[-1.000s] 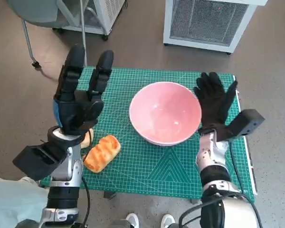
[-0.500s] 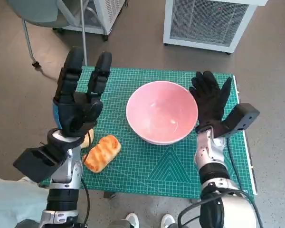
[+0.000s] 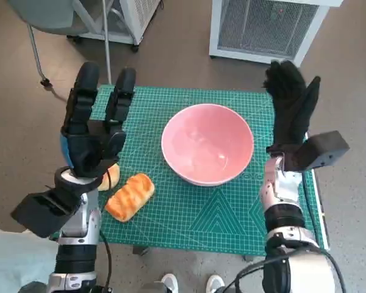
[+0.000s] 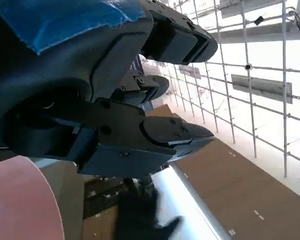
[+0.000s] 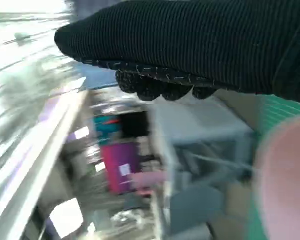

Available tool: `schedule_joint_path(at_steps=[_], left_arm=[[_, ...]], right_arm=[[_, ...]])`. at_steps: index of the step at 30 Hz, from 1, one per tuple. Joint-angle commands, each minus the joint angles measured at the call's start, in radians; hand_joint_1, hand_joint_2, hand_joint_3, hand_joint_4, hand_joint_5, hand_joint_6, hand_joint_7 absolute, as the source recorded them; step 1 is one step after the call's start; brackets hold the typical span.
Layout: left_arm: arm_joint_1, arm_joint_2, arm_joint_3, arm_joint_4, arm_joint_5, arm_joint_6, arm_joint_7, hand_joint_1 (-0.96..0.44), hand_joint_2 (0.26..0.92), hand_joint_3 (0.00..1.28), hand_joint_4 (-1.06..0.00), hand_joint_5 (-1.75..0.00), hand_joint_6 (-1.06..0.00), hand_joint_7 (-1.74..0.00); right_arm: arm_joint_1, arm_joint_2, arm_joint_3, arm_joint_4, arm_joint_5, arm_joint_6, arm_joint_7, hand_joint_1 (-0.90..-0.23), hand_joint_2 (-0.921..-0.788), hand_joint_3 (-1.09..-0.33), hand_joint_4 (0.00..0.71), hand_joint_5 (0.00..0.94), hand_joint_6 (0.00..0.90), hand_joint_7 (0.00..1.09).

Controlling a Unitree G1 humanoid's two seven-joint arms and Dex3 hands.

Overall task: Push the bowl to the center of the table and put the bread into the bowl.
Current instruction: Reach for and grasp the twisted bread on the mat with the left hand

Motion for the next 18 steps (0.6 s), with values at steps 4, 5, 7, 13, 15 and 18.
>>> schedule_joint_path(at_steps=[4,5,7,13,15,18], left_arm=[[0.010,0.013,0.001,-0.036,0.020,0.018,0.022,-0.16,0.921,0.23,-0.34,0.00,-0.45,0.00],[0.010,0.014,0.000,-0.040,0.022,0.020,0.024,-0.17,0.921,0.23,-0.34,0.00,-0.45,0.00],[0.015,0.017,-0.001,-0.053,0.028,0.025,0.028,-0.17,0.921,0.22,-0.34,0.00,-0.45,0.00],[0.039,0.046,-0.006,-0.093,0.127,0.044,0.068,-0.21,0.921,0.22,-0.31,0.00,-0.42,0.00],[0.073,0.103,-0.007,-0.165,0.298,0.110,0.115,-0.25,0.921,0.17,-0.27,0.00,-0.37,0.00],[0.145,0.221,-0.020,-0.405,0.613,0.395,0.054,-0.31,0.881,0.09,-0.18,0.00,-0.30,0.00]], right_arm=[[0.118,-0.001,0.084,-0.226,-0.025,-0.069,0.054,-0.488,-0.921,-0.809,0.278,0.011,0.014,0.68],[0.131,-0.001,0.095,-0.257,-0.020,-0.067,0.065,-0.491,-0.921,-0.809,0.278,0.011,0.009,0.69],[0.158,-0.002,0.117,-0.328,-0.007,-0.056,0.089,-0.492,-0.921,-0.809,0.278,0.010,0.003,0.70],[0.233,-0.006,0.169,-0.517,0.027,0.016,0.136,-0.510,-0.921,-0.807,0.276,0.009,0.000,0.71],[0.254,-0.006,0.180,-0.566,0.030,0.041,0.138,-0.520,-0.921,-0.805,0.275,0.009,-0.001,0.71],[0.273,-0.007,0.190,-0.610,0.033,0.063,0.139,-0.530,-0.921,-0.802,0.276,0.009,-0.001,0.71]])
